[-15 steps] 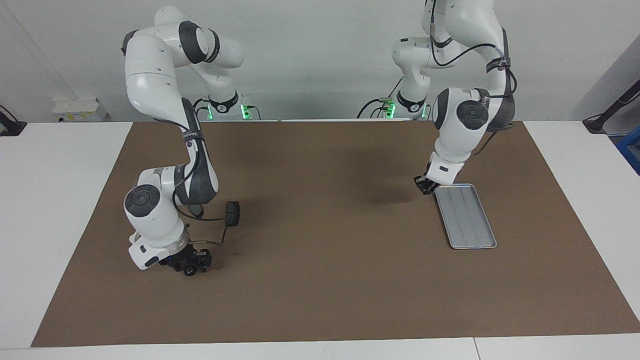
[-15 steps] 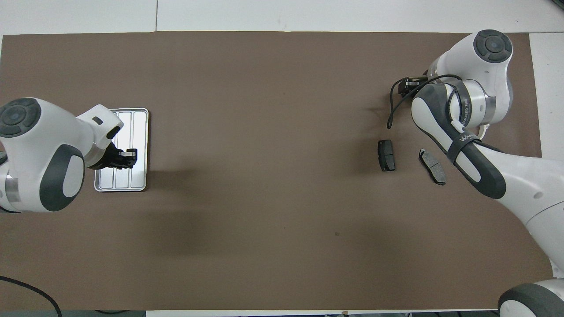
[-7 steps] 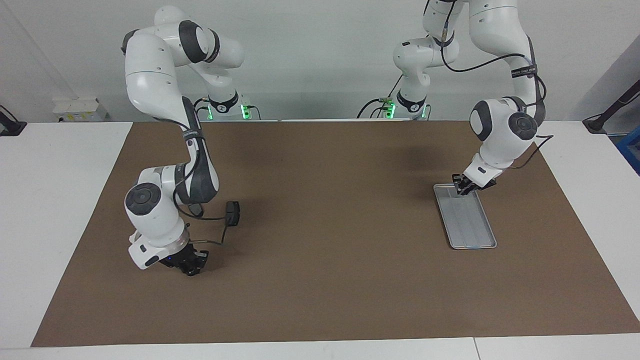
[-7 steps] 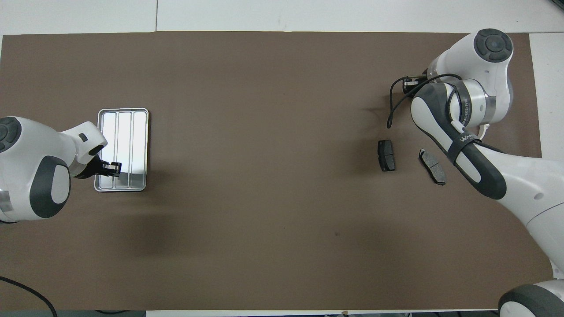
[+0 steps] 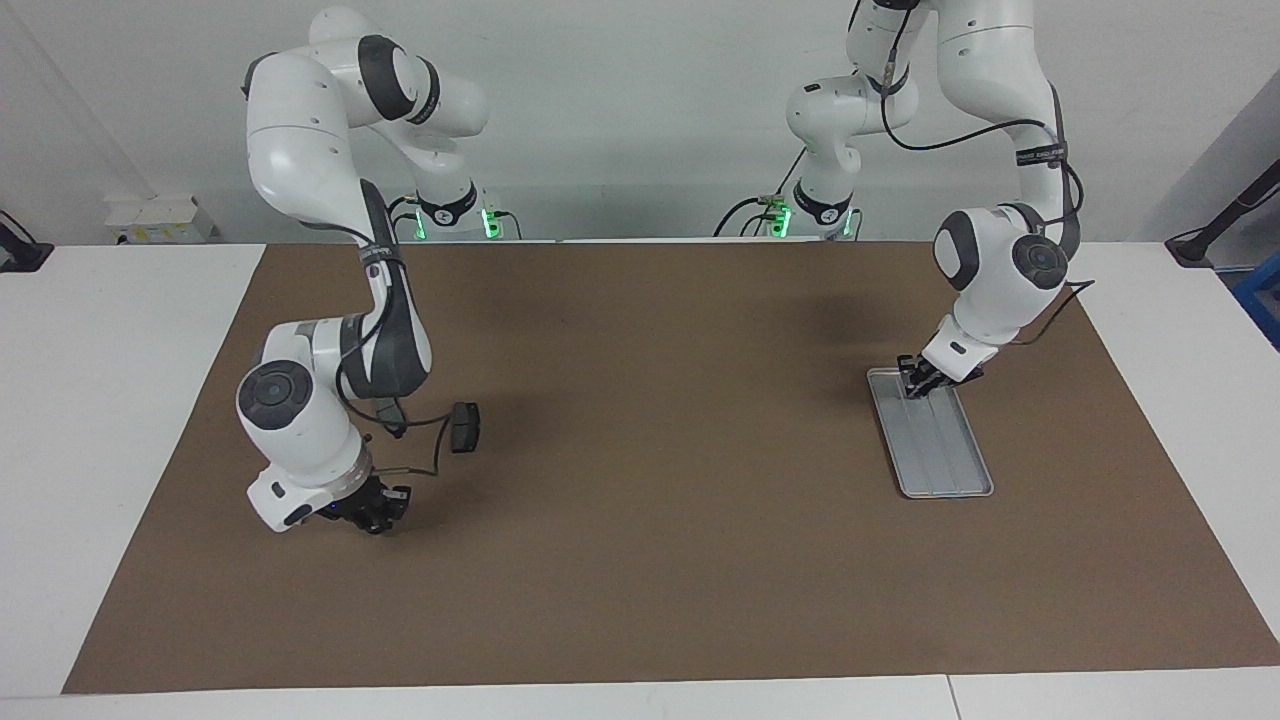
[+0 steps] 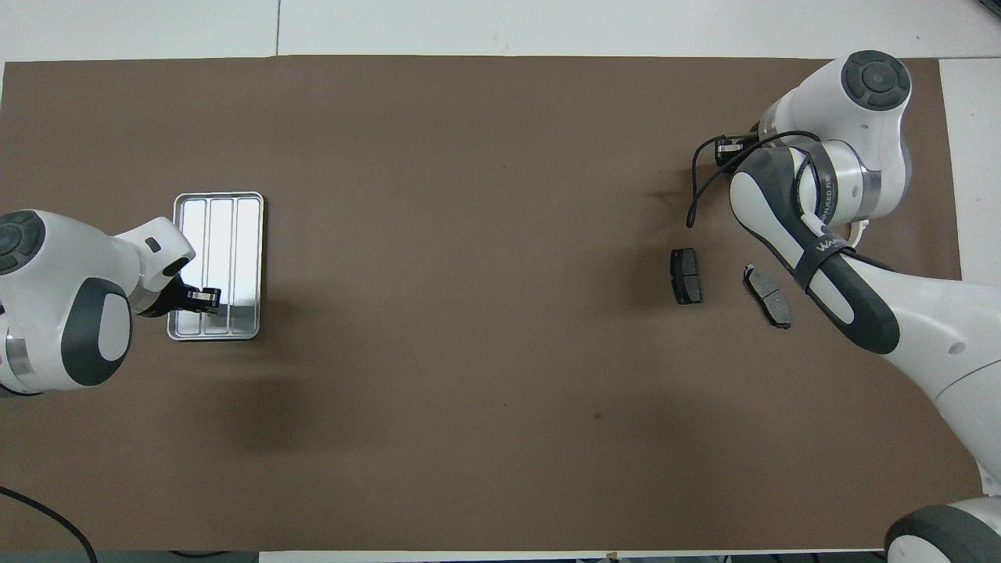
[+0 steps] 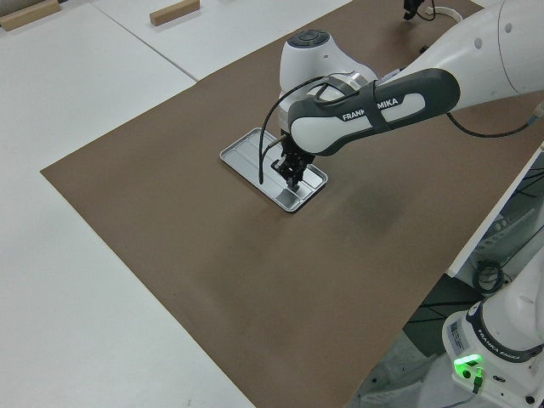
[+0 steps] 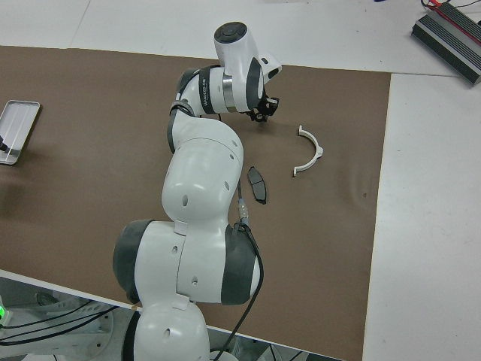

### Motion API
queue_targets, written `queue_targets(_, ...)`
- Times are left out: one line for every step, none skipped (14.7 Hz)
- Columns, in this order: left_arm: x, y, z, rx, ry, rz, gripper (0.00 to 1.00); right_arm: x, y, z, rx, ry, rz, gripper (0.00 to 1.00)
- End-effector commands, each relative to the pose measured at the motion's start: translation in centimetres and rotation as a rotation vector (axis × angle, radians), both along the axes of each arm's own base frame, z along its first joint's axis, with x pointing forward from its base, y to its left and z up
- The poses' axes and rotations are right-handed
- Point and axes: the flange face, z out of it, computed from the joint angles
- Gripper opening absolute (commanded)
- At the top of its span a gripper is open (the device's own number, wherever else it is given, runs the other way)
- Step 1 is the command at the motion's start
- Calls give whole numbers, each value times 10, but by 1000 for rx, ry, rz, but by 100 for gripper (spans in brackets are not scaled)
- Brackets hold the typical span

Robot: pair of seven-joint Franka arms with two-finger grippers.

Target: Pick bearing gear from pile to tray

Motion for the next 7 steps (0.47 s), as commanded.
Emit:
queue_targets(-7,0,-8,-13,-16,8,3,-31,70,106,-37,56,70,0)
queue_targets(-7,-1,-8,-13,-16,6,18,-42,104,130,-12,80,36,0)
queue_targets(-7,-1,-8,-13,-16,5,49,-52,134,149,1,92,-35,0)
queue_targets(-7,0,-8,-14,-15,7,77,-65,173,160,-8,96,-84,0)
queue_targets(-6,0,-7,-16,-10,8,85,-81,219,165,-17,83,-132,0)
queue_targets(-5,0,-4,-15,-10,10,96,-93,256,166,-2,65,-211,0)
queue_targets(-5,-1,2,-15,-2,11,100,-99,284,169,50,32,-310,0)
